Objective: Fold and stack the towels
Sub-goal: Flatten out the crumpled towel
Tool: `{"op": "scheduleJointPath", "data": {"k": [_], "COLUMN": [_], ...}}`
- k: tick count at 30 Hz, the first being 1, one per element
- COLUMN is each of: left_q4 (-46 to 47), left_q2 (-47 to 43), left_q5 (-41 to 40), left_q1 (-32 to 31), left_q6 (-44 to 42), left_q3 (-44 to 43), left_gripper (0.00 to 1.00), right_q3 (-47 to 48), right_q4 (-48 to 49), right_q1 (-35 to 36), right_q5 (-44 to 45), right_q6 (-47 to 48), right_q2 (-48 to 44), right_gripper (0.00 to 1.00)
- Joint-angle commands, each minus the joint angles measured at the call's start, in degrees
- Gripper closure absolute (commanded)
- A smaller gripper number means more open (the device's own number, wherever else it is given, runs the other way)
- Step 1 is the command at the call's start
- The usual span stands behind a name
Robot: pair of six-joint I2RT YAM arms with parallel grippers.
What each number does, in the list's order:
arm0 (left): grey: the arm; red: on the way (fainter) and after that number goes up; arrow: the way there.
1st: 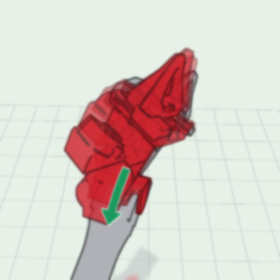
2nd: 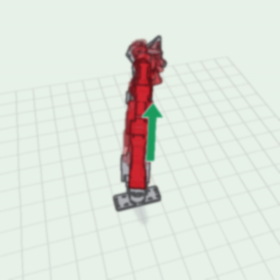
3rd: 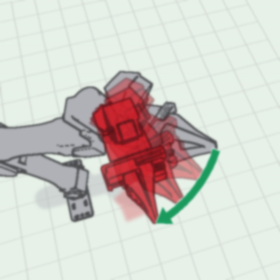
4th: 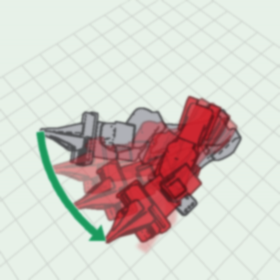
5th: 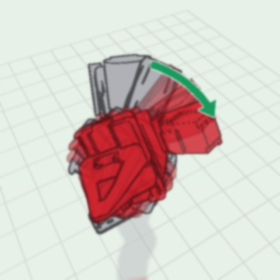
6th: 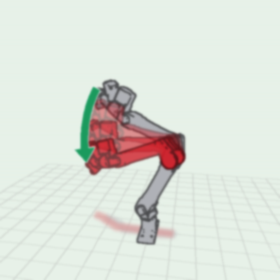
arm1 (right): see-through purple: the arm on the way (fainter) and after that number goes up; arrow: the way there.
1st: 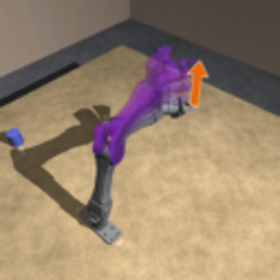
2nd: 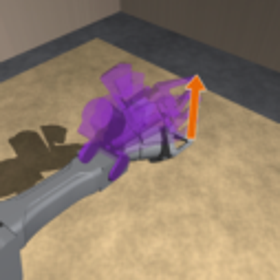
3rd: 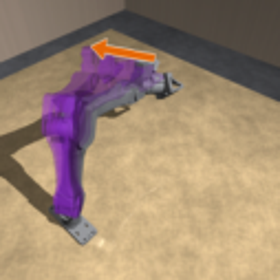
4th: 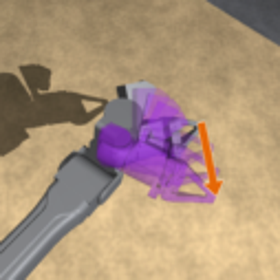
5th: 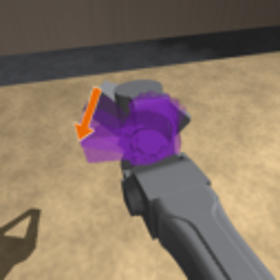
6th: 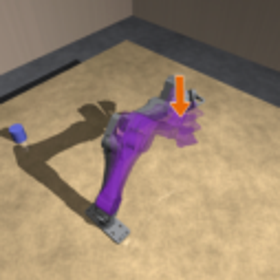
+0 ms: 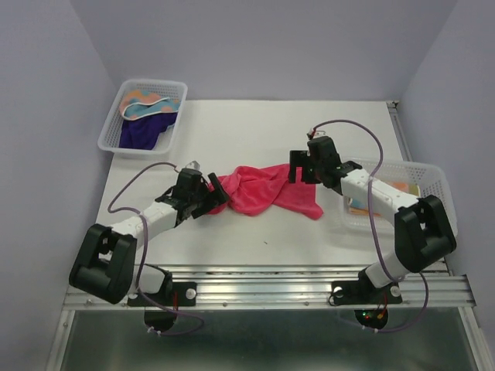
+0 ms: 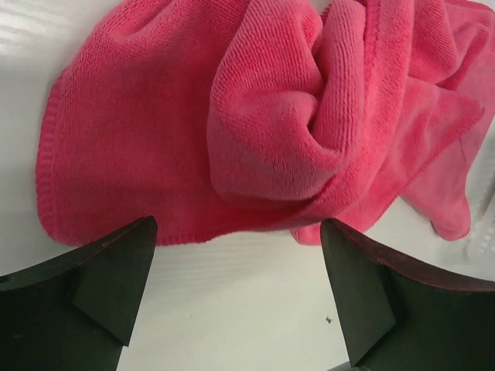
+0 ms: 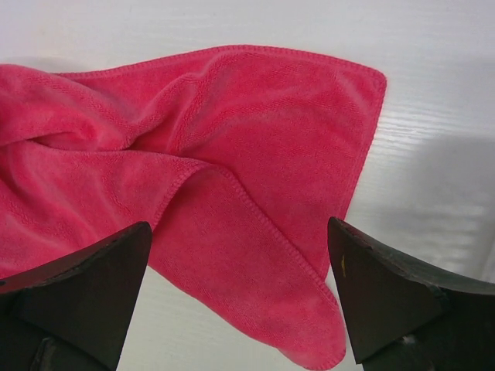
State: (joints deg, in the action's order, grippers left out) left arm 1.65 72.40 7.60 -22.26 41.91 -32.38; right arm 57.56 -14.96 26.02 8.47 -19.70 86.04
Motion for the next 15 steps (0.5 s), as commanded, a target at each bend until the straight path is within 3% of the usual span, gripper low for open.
{"op": "scheduleJointPath", "data": {"k": [1, 9, 15], "left_q4": [9.33, 8.98, 8.19], "left_q2": [5.37, 21.53, 33.74], "left_q5": [1.2, -0.04, -0.84], "left_q1": [0.29, 3.62, 5.47], "left_q6": [0.72, -0.6, -2.88], "left_q3": [-3.21, -13.05, -27.08], "left_gripper": [0.01, 0.01, 0.01], "right_q3": [3.96, -1.13, -6.31], "right_q4": [2.3, 3.8, 4.33], "right_q1": [0.7, 1.49, 5.26], "right_q5": [-3.37, -5.92, -7.59], "right_q6": [-0.16, -2.7, -5.69], "right_q2": [3.07, 5.28, 6.24], "right_gripper": [0.0, 0.0, 0.0]}}
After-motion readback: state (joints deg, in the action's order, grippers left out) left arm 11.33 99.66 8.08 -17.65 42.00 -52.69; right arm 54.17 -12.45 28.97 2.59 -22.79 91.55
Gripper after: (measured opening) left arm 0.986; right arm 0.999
